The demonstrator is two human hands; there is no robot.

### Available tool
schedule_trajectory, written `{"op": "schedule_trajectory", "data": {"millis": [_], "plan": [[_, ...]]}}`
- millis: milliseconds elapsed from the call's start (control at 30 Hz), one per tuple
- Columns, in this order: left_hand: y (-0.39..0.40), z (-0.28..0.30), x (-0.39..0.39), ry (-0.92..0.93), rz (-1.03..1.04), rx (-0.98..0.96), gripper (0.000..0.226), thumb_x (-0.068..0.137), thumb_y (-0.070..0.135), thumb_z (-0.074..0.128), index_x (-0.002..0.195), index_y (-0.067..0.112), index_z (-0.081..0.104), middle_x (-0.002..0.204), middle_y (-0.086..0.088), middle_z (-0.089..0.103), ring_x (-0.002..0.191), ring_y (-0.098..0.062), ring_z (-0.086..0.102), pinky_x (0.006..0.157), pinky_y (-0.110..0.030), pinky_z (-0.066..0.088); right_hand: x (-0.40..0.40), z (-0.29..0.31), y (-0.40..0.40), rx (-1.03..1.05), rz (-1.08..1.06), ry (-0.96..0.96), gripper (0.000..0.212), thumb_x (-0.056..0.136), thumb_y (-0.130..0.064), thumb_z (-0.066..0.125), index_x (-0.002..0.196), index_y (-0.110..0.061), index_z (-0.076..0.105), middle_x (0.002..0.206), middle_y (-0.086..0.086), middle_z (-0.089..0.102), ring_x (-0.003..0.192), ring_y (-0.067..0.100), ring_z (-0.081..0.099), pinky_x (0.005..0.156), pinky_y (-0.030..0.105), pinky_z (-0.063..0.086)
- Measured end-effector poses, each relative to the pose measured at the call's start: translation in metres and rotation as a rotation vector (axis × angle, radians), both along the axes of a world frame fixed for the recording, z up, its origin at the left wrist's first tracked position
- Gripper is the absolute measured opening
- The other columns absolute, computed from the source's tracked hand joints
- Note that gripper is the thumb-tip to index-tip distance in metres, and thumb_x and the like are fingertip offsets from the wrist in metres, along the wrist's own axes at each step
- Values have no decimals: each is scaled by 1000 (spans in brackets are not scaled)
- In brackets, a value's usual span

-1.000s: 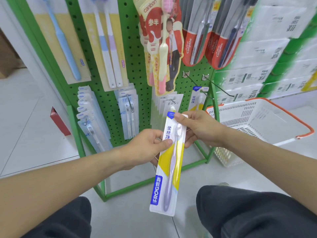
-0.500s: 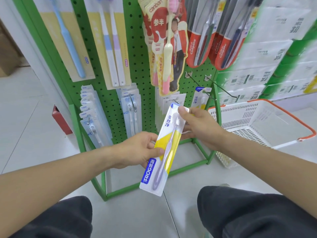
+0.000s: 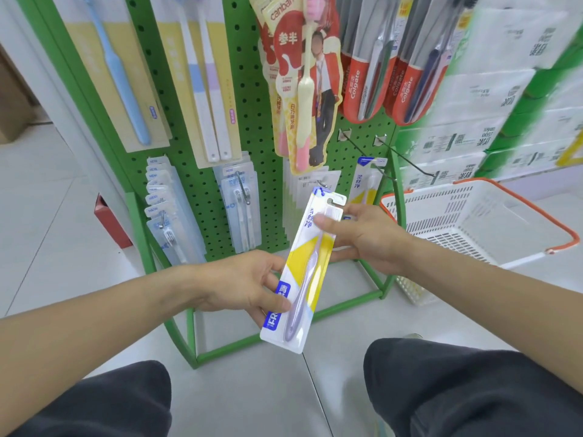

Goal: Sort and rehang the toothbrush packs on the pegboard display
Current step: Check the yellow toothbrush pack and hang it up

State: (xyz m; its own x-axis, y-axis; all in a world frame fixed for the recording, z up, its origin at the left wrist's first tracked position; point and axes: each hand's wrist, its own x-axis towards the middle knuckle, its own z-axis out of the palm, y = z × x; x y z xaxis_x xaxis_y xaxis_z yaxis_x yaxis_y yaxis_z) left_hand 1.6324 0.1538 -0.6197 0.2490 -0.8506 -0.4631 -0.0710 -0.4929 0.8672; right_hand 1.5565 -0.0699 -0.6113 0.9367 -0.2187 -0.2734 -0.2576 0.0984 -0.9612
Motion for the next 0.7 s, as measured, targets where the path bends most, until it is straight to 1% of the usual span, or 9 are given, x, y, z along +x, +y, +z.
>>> {"op": "schedule_trajectory", "data": {"millis": [67, 133, 200, 300, 367, 500, 567, 600, 700], "plan": [[1, -3, 0, -3, 19, 5, 28, 96, -3, 63, 122, 7, 58, 114, -18, 74, 105, -40, 71, 84, -45, 62, -4, 1, 1, -32, 99, 36, 44, 84, -2, 77, 124, -1, 60, 100, 16, 78, 89, 32, 77, 71, 39, 64], [4, -5, 1, -6, 15, 14, 30, 97, -1, 63, 125, 6, 56, 116, -18, 73, 107, -38, 71, 90, -48, 60, -4, 0, 4, -28, 81, 42, 43, 83, 7, 75, 123, 3, 59, 94, 18, 78, 81, 29, 77, 64, 34, 63], [6, -5, 1, 7, -43, 31, 33, 97, 2, 64, 129, 7, 55, 118, -20, 72, 105, -37, 70, 92, -48, 58, -4, -1, 5, -11, 58, 49, 40, 85, 8, 73, 122, 4, 59, 91, 17, 78, 77, 27, 77, 63, 33, 63], [11, -5, -2, 33, -126, 45, 33, 97, 2, 65, 128, 4, 56, 116, -25, 71, 98, -41, 71, 86, -45, 60, -3, -4, 3, 42, 91, 103, 30, 89, 6, 70, 117, -2, 62, 98, 19, 77, 80, 27, 77, 66, 32, 63], [13, -6, -4, 27, -122, 44, 33, 96, 0, 64, 128, 2, 57, 115, -26, 71, 99, -46, 70, 82, -43, 61, -4, -6, 1, 59, 141, 156, 22, 93, 4, 66, 114, -3, 66, 103, 20, 76, 83, 26, 77, 69, 33, 64], [15, -8, -5, 3, -90, 42, 34, 98, 0, 61, 131, 4, 55, 115, -26, 71, 103, -49, 68, 88, -49, 60, -3, -7, 0, 37, 145, 192, 16, 94, 3, 65, 108, -3, 69, 104, 19, 77, 85, 27, 77, 77, 36, 64], [14, -7, -4, 4, -58, 55, 31, 99, 2, 60, 130, 4, 56, 114, -24, 72, 105, -48, 68, 90, -52, 59, -3, -7, 4, 12, 154, 189, 17, 92, 3, 68, 108, -3, 69, 105, 17, 77, 88, 27, 77, 79, 37, 64], [13, -6, -3, 4, -36, 57, 30, 99, 3, 60, 129, 5, 58, 113, -23, 73, 105, -46, 69, 89, -50, 60, -3, -7, 7, -2, 163, 185, 21, 90, 3, 70, 110, -3, 69, 106, 17, 77, 89, 28, 76, 78, 38, 64], [10, -7, -6, 18, -9, 55, 29, 99, 3, 62, 127, 5, 60, 111, -21, 74, 104, -41, 71, 80, -40, 63, -3, -7, 14, -10, 149, 157, 34, 85, 8, 74, 117, 0, 64, 106, 17, 77, 89, 31, 76, 75, 39, 64]]}}
